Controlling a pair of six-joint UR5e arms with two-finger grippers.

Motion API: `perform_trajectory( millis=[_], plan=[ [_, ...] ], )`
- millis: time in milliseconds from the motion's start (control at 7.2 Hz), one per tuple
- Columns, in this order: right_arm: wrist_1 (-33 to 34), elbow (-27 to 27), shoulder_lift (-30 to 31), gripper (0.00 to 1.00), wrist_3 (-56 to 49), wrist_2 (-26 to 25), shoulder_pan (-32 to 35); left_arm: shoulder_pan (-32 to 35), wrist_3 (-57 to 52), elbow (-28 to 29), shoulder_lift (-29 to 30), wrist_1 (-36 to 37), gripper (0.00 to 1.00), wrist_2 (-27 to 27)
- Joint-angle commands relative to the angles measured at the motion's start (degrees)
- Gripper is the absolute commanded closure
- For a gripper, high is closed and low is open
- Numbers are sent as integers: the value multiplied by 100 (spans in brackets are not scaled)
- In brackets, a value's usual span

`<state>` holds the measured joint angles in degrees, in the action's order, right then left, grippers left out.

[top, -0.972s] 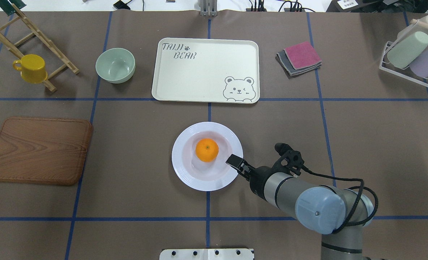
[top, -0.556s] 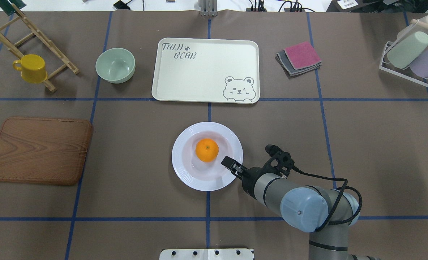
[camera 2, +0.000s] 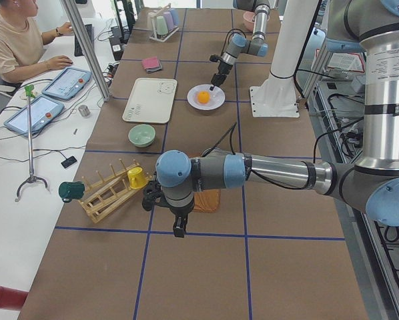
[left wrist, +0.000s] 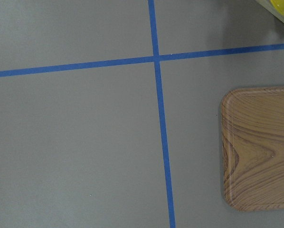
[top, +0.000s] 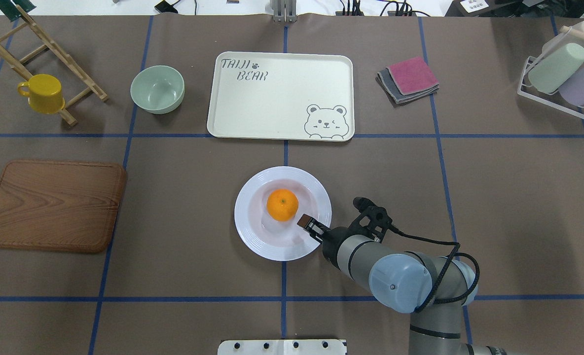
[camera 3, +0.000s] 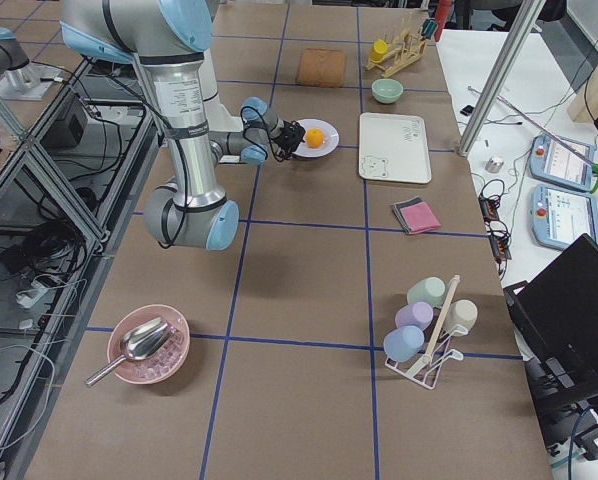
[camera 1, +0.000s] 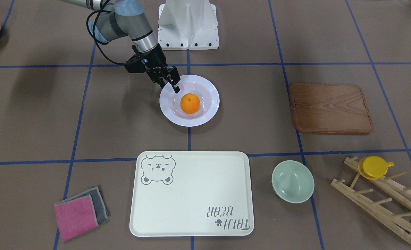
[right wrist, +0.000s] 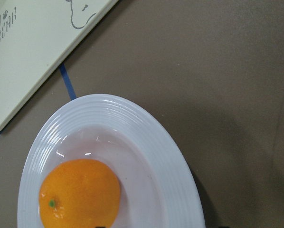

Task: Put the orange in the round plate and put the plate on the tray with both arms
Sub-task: 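Reach the right gripper to the plate rim nearest the robot and grip it, then lift the plate with the right gripper and set it onto the bear tray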

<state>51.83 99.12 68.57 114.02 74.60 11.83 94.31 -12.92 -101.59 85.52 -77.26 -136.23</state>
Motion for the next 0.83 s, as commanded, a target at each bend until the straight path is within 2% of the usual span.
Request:
perform_trajectory(
  millis=[0,417,694],
  plan=[
    [2,-51,-80,99,32,2,38,0,0,8,0,0,0,0],
    [-42,72,-37,100,6,-7,135,0,0,-10,0,0,0,0],
    [-59,133,-36,100,14,-278,135,0,9,-36,0,0,0,0]
  ],
)
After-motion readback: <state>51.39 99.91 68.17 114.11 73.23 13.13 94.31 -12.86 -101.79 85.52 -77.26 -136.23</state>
